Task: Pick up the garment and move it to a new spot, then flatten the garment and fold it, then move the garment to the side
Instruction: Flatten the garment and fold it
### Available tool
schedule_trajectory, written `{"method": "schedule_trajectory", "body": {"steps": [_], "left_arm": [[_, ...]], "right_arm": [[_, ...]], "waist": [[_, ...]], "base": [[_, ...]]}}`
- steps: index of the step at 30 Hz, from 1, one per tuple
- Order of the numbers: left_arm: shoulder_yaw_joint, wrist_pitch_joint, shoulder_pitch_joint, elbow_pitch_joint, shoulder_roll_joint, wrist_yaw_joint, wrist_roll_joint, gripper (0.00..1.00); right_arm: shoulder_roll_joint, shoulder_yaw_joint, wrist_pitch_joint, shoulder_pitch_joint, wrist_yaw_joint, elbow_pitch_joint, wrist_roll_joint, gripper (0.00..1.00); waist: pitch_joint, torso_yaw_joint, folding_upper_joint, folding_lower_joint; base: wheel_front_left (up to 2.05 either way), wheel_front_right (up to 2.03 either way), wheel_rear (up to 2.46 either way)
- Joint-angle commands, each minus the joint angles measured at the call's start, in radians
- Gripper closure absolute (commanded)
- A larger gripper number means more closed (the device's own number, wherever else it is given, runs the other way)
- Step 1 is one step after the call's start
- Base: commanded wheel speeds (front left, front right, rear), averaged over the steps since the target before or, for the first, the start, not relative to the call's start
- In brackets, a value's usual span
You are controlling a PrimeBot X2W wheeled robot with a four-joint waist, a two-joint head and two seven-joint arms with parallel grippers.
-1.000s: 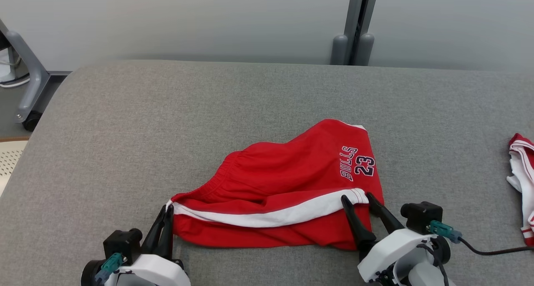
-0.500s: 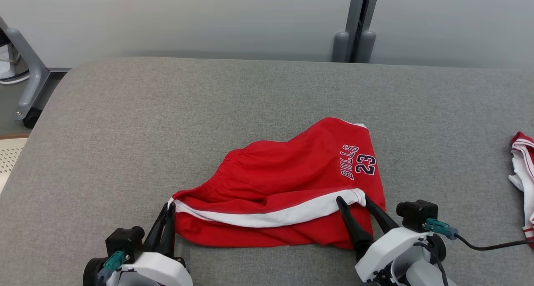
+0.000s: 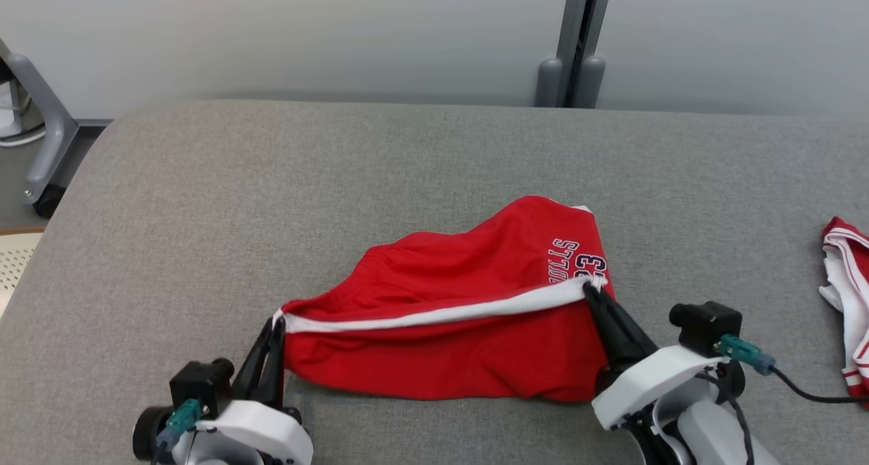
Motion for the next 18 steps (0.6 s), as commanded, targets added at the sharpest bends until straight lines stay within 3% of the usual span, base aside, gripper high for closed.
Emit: {"method": "schedule_trajectory", "body": {"steps": [1,10,18], "left_arm": [[0.009,-0.001,-0.026,-0.022,0.004,-0.006,0.012,1.0],[0.024,-0.001,-0.15,-0.148,0.037,-0.038,0.11,1.0],[0.033,0.007,-0.365,-0.216,0.142,-0.057,0.125,1.0]], "right_arm": [[-0.004,-0.023,0.0,0.01,0.0,-0.025,-0.016,1.0],[-0.014,-0.169,0.0,-0.047,0.0,-0.186,-0.077,1.0],[-0.059,-0.215,-0.001,-0.228,0.0,-0.279,-0.121,1.0]], "waist": [[-0.015,-0.008,0.0,0.0],[-0.089,-0.055,0.0,0.0],[-0.091,-0.113,0.0,0.0]], "base": [[0.0,0.0,0.0],[0.0,0.0,0.0],[0.0,0.0,0.0]]}}
